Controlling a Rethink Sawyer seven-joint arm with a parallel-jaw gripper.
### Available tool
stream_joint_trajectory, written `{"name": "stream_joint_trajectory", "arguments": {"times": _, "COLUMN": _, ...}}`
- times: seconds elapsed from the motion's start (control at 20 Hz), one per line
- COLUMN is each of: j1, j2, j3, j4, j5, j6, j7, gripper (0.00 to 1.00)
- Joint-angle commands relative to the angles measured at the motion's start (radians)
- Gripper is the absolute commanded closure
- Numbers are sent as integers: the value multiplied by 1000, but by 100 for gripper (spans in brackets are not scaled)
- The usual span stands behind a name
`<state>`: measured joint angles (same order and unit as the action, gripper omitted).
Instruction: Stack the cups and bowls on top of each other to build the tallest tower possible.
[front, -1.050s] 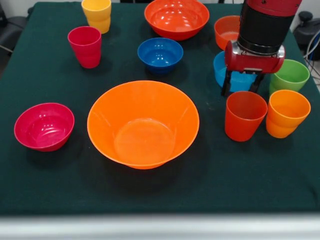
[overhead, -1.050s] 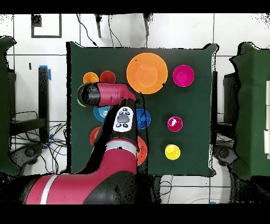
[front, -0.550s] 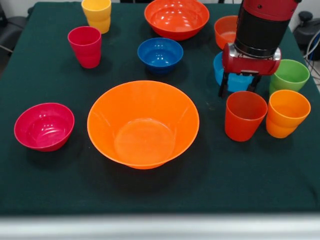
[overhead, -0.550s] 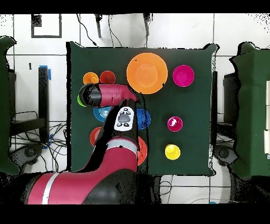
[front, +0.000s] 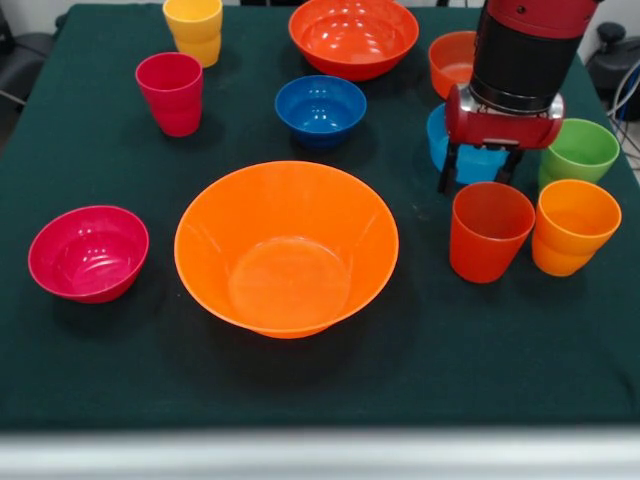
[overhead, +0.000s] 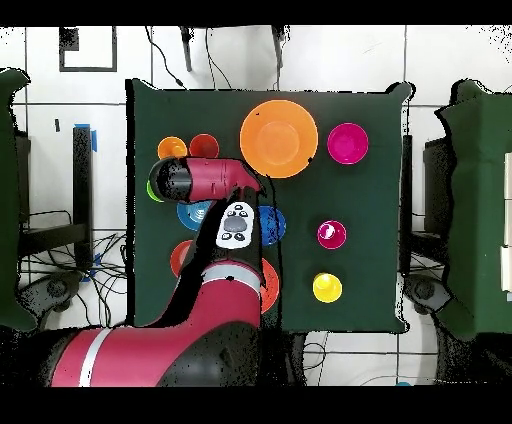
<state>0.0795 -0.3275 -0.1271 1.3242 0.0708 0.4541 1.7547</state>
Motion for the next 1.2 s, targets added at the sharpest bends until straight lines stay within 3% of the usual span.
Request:
{"name": "stream_joint_trajectory", "arguments": {"times": 0.05, "j1": -15, "j2": -65, "j3": 63, "j4": 21, "j5": 17, "j6": 64, "j7": 124, "gripper": 0}}
{"name": "stream_joint_trajectory", "arguments": {"times": 0.7, "j1": -24, "j2": -55, "j3": 57, "j4": -57, "j5": 17, "j6": 147, "j7": 106, "gripper": 0}}
{"name": "stream_joint_trajectory", "arguments": {"times": 1.2, "j1": -48, "j2": -46, "j3": 73, "j4": -80, "j5": 13, "j6": 149, "j7": 95, "gripper": 0}}
